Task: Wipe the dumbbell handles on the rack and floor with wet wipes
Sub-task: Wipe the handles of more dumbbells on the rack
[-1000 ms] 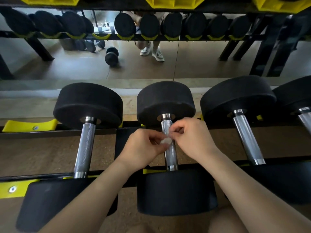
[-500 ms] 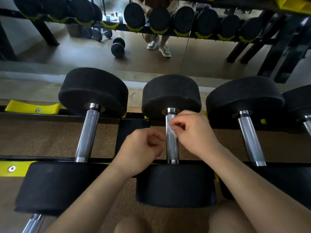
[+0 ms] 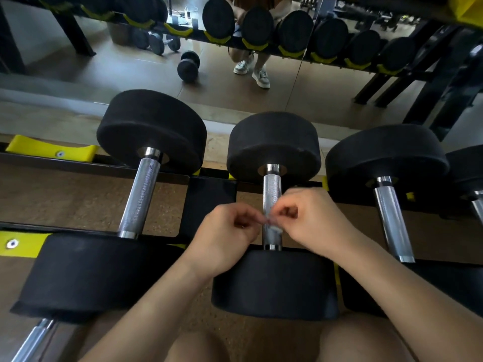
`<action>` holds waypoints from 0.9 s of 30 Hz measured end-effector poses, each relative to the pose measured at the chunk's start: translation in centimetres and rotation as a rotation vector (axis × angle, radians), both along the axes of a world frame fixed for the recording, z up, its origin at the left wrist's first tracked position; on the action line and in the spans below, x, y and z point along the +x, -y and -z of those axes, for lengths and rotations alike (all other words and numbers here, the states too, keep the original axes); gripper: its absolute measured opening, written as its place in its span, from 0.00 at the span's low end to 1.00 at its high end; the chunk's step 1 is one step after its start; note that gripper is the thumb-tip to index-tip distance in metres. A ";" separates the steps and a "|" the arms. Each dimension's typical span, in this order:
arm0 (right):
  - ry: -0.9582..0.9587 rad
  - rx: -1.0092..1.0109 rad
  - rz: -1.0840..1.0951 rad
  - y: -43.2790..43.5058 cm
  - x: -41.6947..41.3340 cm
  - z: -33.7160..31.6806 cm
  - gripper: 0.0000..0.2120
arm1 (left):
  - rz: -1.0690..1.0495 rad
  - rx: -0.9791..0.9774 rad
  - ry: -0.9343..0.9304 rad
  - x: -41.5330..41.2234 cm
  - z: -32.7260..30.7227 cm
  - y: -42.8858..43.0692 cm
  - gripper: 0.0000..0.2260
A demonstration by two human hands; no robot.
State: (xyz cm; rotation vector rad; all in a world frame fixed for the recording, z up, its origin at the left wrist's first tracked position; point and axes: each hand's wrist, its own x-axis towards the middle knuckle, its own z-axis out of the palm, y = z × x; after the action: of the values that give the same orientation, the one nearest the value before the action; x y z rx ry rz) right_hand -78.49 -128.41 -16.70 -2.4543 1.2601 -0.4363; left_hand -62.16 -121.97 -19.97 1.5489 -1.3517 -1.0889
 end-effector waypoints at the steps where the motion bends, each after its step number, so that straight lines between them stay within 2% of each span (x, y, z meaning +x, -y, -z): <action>1: -0.014 0.007 -0.029 -0.1 0.1 0.0 0.03 | 0.006 0.006 0.012 0.0 0.0 0.0 0.09; 5: -0.014 -0.149 0.013 1.9 1.5 -0.4 0.06 | 0.014 0.014 0.050 -0.3 -0.2 -0.2 0.10; 11: -0.085 -0.140 -0.073 1.2 0.5 -0.1 0.05 | 0.003 -0.048 0.102 0.2 -0.1 0.0 0.10; 14: -0.024 -0.194 0.017 2.5 1.1 0.0 0.07 | -0.010 -0.054 0.089 -0.1 -0.1 0.1 0.12; 18: 0.032 -0.011 0.001 0.1 -0.2 0.8 0.05 | 0.043 -0.071 -0.006 0.0 -0.4 0.4 0.13; 21: 0.168 -0.157 0.078 1.6 0.6 1.2 0.04 | 0.050 -0.084 -0.046 -0.4 -0.6 1.8 0.16; 24: 0.308 -0.222 0.219 2.2 1.9 1.3 0.04 | -0.059 -0.173 0.154 -1.2 -0.9 3.8 0.16; 27: 0.411 -0.017 0.330 1.9 1.1 1.5 0.10 | -0.091 -0.354 0.418 -1.7 -1.3 5.4 0.11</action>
State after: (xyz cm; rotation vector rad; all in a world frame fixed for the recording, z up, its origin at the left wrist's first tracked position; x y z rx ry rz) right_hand -77.38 -130.33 -18.16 -2.0223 1.4724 -0.9824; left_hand -63.82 -127.36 -18.65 1.5989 -1.6277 -0.4464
